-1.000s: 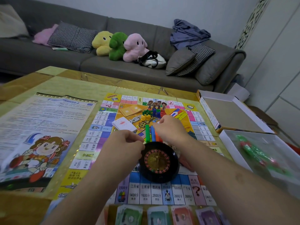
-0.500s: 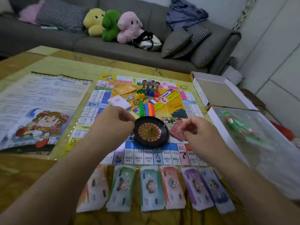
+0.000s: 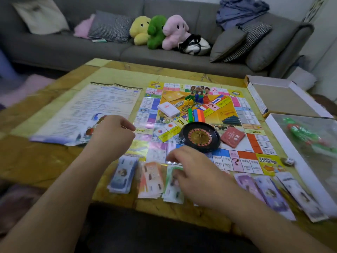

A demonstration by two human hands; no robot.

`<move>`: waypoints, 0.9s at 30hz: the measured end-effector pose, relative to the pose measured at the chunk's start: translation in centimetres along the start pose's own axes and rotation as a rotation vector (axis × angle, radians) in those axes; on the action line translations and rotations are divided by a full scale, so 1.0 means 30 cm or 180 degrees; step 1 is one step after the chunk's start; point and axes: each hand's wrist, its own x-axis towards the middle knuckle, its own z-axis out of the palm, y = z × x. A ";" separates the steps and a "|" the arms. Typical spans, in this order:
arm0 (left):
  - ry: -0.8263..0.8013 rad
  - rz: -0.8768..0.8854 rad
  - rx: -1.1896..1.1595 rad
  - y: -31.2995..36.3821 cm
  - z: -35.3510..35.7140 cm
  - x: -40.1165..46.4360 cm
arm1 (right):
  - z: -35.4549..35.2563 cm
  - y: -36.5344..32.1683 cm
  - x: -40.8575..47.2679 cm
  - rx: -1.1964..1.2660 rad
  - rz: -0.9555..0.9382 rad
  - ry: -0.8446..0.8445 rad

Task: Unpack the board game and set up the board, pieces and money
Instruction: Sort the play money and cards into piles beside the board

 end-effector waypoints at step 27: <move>0.0066 0.0109 -0.0496 -0.071 -0.102 0.031 | 0.171 -0.375 0.237 -0.0759 0.0157 -0.0569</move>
